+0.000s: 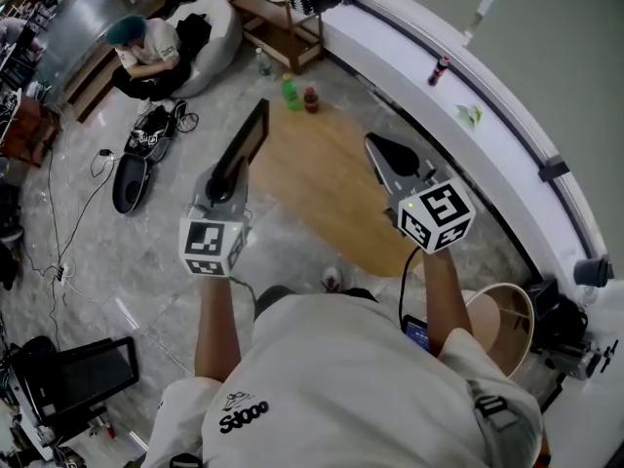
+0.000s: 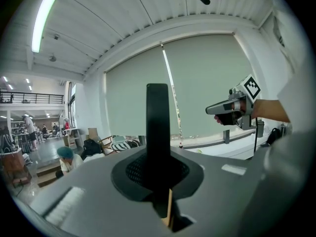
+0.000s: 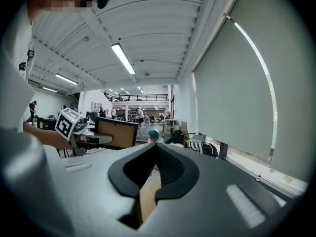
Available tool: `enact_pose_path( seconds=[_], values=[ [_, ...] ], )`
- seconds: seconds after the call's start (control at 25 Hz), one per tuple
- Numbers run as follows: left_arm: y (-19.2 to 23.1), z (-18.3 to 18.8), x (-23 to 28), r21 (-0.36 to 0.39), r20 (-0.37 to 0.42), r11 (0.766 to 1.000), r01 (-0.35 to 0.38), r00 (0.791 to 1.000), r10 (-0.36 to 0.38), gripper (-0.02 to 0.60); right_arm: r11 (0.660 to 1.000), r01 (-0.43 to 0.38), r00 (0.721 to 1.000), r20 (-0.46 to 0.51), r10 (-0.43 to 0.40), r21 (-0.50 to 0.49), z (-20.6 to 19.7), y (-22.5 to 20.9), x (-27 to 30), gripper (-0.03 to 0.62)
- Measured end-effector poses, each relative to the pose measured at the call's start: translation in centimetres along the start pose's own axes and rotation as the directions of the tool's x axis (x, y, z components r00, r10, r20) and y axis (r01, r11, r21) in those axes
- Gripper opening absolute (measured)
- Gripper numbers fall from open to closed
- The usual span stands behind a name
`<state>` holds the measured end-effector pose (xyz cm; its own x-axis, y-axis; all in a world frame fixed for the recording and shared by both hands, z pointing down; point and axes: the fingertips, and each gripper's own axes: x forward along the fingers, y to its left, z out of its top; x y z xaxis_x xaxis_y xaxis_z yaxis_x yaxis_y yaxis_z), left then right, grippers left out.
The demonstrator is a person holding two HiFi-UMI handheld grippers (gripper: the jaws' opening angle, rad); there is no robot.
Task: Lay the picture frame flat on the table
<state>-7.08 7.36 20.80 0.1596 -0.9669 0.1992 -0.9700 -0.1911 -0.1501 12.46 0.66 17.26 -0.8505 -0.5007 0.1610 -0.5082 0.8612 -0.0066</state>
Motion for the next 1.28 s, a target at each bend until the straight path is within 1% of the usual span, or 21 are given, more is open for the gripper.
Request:
enact_pose_path(
  seconds=[0.28,0.44,0.76,1.0,1.28],
  values=[
    [-0.1,-3.4,2.4,-0.011,-0.082,1.0,0.027,0.996,-0.028,0.02,0.999,0.008,1.0,-0.029,-0.007,0.051,-2.3,-1.4,1.4,0.003],
    [0.9,-4.7,4.4,-0.011,-0.093,0.998,0.06,0.994,-0.061,0.02,0.997,0.033,0.998,-0.054,-0.03,0.07,-3.5,-1.9,3.1,0.003],
    [5.4,-8.0,10.1,-0.012,-0.156,0.994,0.112,0.981,-0.112,0.02,0.991,0.092,0.992,-0.09,-0.084,0.098,-4.6,-3.9,8.5,0.003],
    [9.1,-9.1,14.4,-0.01,-0.178,0.987,0.158,0.972,-0.157,0.02,0.988,0.103,0.99,-0.113,-0.09,0.117,-5.0,-4.7,13.3,0.003],
    [10.8,-12.5,18.9,-0.031,-0.232,0.978,0.204,0.951,-0.206,0.02,0.981,0.136,0.98,-0.165,-0.112,0.141,-7.8,-7.0,16.9,0.003]
  ],
)
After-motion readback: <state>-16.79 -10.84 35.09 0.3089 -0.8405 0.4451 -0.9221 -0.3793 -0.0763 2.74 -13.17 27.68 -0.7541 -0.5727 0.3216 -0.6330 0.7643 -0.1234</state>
